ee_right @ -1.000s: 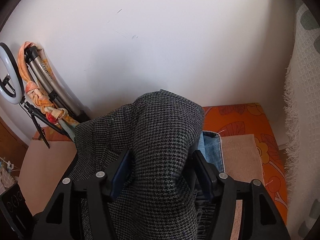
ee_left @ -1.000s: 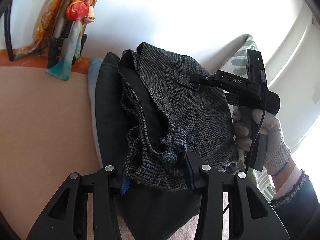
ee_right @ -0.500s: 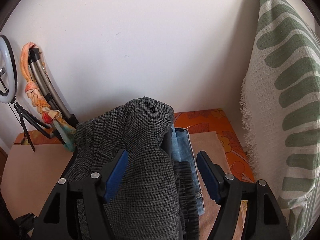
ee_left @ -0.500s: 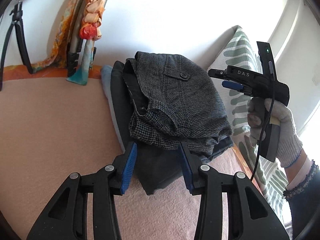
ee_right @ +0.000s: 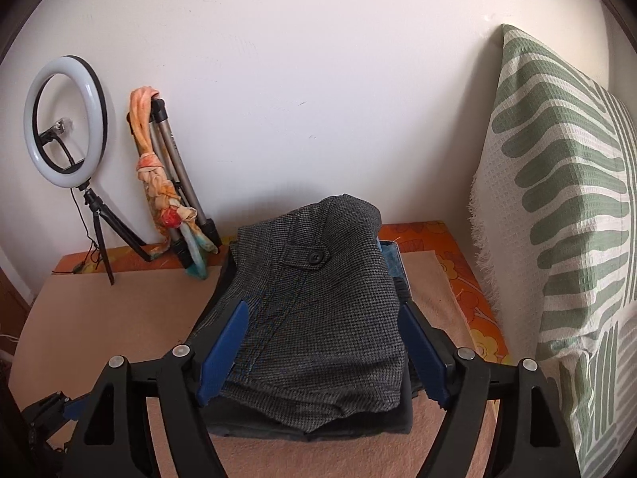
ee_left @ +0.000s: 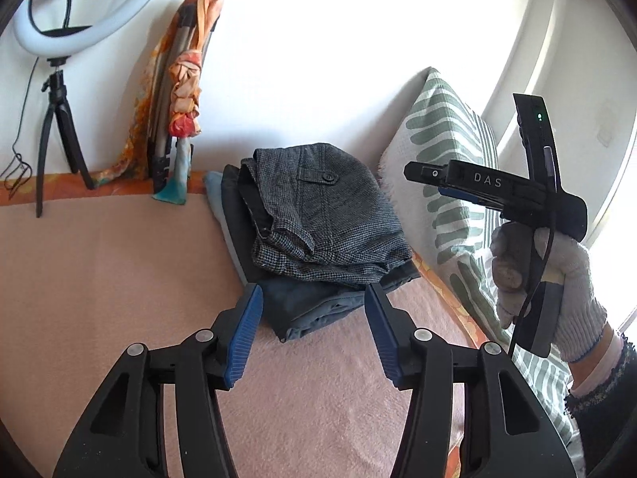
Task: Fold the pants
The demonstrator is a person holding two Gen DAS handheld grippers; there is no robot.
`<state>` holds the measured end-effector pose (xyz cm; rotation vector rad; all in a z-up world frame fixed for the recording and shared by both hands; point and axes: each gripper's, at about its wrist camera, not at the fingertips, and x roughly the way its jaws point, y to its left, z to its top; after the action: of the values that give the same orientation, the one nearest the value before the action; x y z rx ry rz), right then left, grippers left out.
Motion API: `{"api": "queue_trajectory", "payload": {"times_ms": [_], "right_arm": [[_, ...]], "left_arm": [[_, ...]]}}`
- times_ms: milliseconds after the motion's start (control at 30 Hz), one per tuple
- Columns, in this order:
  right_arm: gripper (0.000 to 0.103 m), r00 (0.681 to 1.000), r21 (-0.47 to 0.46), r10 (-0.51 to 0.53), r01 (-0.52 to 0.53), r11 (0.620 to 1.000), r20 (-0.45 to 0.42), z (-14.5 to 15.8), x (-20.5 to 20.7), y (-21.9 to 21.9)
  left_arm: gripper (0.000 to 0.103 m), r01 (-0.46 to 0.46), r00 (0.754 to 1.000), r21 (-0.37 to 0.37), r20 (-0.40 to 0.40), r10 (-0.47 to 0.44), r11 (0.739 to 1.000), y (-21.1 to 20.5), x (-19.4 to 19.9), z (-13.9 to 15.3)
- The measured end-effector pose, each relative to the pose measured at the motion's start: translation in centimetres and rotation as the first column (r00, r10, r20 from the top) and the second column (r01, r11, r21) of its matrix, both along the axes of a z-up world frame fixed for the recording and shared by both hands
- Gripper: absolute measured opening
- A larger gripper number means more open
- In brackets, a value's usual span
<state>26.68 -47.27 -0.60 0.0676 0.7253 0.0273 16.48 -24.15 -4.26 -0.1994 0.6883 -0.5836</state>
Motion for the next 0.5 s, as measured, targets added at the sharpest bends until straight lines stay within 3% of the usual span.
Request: {"api": "queue_trajectory", "payload": {"times_ms": [233,500], "right_arm": [[0.084,1.0,0.01,0.001,-0.001,1.0,0.023,0.5,-4.7,2.3],[0.086,0.998,0.01,-0.013,0.013,1.0,0.06,1.2,-8.7,4.8]], "left_arm": [[0.069,0.004,0.999,0.036,0.04,-0.006,0.999,1.5,-2.7,1.7],[0.079,0.011,0.994,0.069,0.108,-0.018,0.998,3.5,-6.2,2.8]]}}
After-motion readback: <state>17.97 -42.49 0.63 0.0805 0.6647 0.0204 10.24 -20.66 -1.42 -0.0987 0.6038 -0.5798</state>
